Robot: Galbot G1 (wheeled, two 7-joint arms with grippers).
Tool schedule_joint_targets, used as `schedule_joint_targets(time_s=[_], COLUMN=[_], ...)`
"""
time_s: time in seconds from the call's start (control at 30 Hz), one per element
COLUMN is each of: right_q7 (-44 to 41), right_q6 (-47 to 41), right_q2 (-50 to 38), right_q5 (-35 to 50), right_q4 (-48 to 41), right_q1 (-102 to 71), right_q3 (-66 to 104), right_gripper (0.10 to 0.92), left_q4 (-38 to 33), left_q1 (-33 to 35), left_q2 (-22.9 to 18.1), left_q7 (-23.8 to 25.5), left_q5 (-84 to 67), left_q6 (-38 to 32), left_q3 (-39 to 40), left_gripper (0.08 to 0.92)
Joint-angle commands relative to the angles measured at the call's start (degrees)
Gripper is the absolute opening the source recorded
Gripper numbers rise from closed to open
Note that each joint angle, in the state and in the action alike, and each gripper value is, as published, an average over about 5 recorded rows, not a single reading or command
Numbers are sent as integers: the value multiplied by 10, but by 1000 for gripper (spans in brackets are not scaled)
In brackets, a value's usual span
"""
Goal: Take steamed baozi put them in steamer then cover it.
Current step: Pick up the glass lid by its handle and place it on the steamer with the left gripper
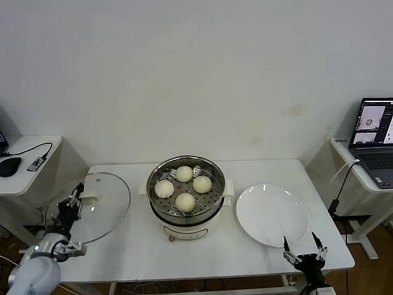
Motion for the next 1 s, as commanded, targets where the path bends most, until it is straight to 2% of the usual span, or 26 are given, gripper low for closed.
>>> schedule_joint_targets(time_s=[0.03,0.27,0.47,0.7,1.0], right_q7=[0,2,7,13,18], right_q6=[2,7,9,13,18], right_q2=[3,12,20,23,25], right_q5=[-9,-32,-53,-74,-87], right_q4=[0,-4,-7,-13,-25], right_q1=[0,0,2,7,13], right_q3=[-5,-14,-20,-17,-17], right_gripper=[823,823,823,823,823], left_q4=[-87,-113,-100,-57,1], left_q1=[-57,-149,-263,-333,-376], left_q2=[98,90,47,-29,-71], left_q7=[68,84,103,131,142], left_q5=[-83,-90,-61,-18,2], left_q6=[55,101,145,186,198], left_q3=[38,182,310,381,432], left_gripper=[153,153,153,153,153])
